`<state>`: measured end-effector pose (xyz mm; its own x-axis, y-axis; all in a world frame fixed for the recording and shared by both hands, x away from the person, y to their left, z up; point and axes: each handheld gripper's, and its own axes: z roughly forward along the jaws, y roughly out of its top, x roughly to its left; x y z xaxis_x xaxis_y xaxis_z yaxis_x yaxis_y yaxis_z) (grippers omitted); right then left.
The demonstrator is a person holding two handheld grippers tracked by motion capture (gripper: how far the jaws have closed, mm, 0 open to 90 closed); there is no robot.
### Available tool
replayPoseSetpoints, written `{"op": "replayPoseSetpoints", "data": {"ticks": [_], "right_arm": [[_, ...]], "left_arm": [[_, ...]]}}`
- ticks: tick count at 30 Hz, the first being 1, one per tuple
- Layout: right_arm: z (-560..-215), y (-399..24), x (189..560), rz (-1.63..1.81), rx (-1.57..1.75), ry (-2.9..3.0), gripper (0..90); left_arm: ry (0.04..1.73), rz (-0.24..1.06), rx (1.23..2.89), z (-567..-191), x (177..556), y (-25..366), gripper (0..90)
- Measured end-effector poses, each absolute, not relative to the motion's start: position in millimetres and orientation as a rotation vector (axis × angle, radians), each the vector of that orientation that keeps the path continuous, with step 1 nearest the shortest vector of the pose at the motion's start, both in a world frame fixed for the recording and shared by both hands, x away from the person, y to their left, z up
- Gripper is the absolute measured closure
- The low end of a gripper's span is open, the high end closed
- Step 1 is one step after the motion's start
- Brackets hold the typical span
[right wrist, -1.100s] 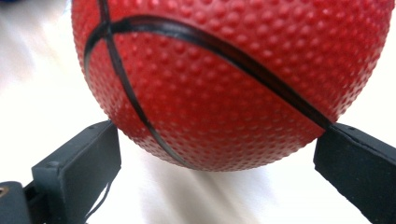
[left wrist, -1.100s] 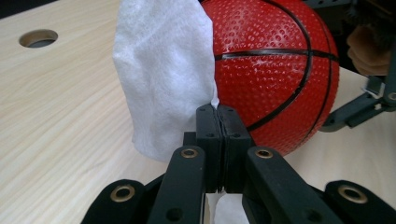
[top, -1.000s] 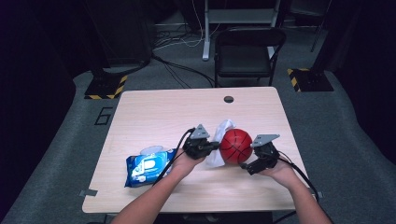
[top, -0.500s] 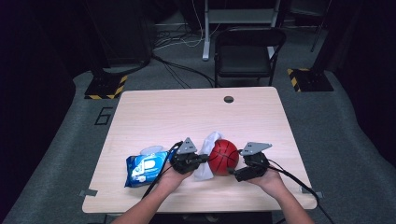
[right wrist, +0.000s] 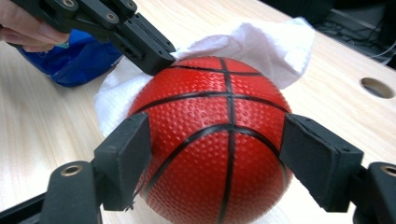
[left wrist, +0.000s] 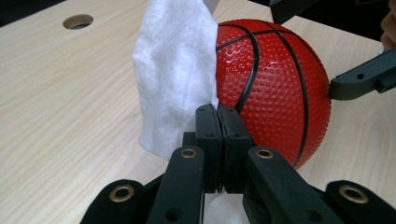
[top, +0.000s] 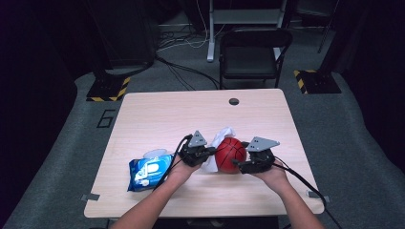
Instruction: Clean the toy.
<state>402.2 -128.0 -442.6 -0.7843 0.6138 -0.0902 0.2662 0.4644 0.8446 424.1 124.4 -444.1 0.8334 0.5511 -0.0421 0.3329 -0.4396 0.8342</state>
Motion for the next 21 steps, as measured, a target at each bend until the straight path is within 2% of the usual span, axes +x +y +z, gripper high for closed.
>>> {"op": "replayPoseSetpoints", "data": {"ticks": [9,21], "right_arm": [[-441,-132,422,1.323,0.848,2.345,26.1],[-438,-144,448,1.402,0.981,2.294,28.4]], "left_arm": [[0.525,0.228,2.059,-442,410,101,88.2],[0.556,0.211,2.068,-458,414,105,88.4]]}}
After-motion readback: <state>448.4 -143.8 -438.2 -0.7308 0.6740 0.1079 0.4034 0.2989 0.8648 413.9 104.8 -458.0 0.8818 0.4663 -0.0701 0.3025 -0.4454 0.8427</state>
